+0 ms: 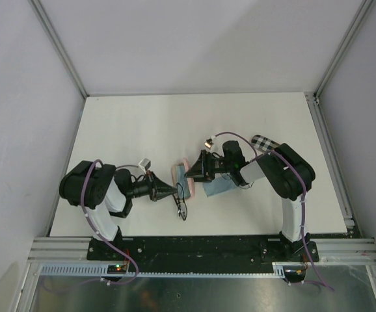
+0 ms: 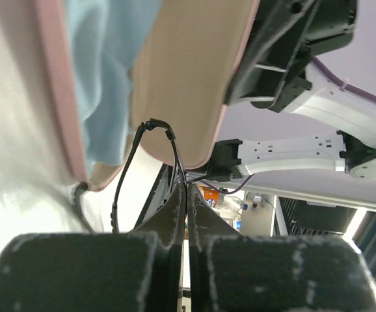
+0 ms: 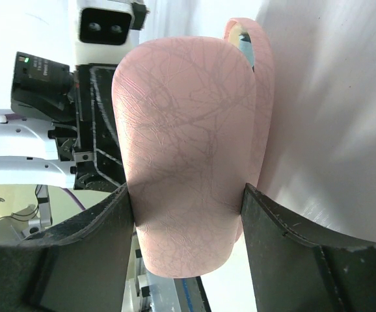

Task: Organize the sunglasses
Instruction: Place the sunglasses at the center of the board.

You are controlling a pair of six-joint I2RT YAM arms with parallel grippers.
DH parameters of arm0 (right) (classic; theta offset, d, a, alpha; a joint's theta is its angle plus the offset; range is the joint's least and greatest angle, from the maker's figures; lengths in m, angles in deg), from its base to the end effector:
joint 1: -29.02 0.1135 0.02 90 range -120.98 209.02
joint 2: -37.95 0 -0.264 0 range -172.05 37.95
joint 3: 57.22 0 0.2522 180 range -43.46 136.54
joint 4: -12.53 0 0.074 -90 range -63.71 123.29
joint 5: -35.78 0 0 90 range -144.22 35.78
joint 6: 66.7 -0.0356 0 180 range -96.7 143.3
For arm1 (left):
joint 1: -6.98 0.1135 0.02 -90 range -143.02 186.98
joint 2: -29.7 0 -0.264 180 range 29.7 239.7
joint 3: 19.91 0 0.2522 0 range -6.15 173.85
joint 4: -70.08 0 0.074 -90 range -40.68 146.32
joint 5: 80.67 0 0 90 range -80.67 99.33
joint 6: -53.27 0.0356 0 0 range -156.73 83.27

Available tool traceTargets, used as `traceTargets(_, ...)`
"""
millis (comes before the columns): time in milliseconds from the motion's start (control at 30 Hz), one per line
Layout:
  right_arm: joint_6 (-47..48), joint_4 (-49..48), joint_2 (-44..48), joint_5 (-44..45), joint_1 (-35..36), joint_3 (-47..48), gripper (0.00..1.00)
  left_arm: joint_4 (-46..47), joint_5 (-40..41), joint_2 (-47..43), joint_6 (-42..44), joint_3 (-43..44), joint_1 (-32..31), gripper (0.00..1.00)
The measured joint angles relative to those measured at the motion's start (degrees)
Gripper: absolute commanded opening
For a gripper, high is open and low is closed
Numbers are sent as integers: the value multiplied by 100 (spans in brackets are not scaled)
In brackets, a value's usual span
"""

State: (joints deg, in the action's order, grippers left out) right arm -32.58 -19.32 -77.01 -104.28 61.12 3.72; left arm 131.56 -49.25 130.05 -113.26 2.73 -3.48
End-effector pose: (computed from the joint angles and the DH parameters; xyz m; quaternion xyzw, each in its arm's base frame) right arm 0.2983 0.2193 0.1122 -0.0761 0.7844 0.6037 0.1199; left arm 0.2010 -0.0680 0.1009 -0.1341 0.7449 -0.6442 0.1104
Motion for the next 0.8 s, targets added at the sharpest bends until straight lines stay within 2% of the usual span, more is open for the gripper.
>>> traceTargets(167,0,28,0,0,-11,0,45,2,87,378,116,-52,0,1)
traceTargets(467,9,52,0,0,-13,11,48,15,168,396,208,-118,0,6)
traceTargets(667,24,85,2,0,-24,11,48,22,317,442,249,-334,2,14)
traceTargets(800,50,127,35,0,-24,15,48,98,363,610,254,-358,7,23)
